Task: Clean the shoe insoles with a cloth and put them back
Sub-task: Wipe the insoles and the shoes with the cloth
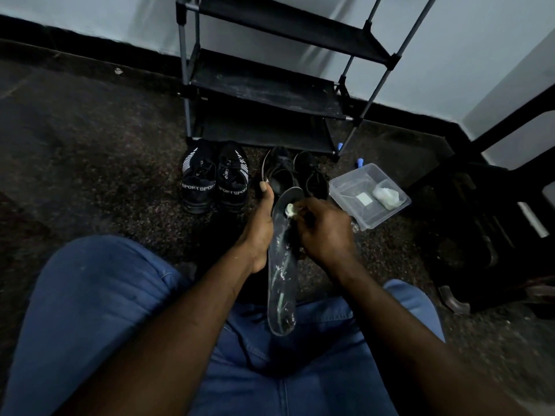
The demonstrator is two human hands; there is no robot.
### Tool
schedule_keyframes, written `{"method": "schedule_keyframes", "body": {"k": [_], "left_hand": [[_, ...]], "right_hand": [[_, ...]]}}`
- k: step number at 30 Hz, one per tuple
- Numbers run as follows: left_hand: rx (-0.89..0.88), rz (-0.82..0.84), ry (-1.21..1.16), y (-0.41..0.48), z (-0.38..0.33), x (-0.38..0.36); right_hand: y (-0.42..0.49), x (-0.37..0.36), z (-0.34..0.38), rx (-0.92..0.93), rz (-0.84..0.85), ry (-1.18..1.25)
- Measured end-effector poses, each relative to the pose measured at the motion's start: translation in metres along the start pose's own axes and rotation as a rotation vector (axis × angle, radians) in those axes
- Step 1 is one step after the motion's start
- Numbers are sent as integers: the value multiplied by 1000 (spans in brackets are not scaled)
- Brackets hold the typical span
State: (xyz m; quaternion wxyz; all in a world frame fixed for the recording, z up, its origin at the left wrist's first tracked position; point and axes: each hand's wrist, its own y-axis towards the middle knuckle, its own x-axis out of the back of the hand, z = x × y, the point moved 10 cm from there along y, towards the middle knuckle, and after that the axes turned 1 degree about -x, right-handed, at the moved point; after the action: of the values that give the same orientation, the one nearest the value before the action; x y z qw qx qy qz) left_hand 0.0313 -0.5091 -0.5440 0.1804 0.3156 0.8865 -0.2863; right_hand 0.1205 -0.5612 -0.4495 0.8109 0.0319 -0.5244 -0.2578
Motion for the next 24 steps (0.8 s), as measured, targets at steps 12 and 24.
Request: {"method": "schedule_keyframes", "body": {"k": [12, 24], "left_hand": [[23, 21, -3, 1, 7, -1], [19, 6, -33, -3, 5, -2]], "right_hand": [[-2, 9, 5, -7, -75, -13], [-3, 6, 24, 51, -105, -23]]}}
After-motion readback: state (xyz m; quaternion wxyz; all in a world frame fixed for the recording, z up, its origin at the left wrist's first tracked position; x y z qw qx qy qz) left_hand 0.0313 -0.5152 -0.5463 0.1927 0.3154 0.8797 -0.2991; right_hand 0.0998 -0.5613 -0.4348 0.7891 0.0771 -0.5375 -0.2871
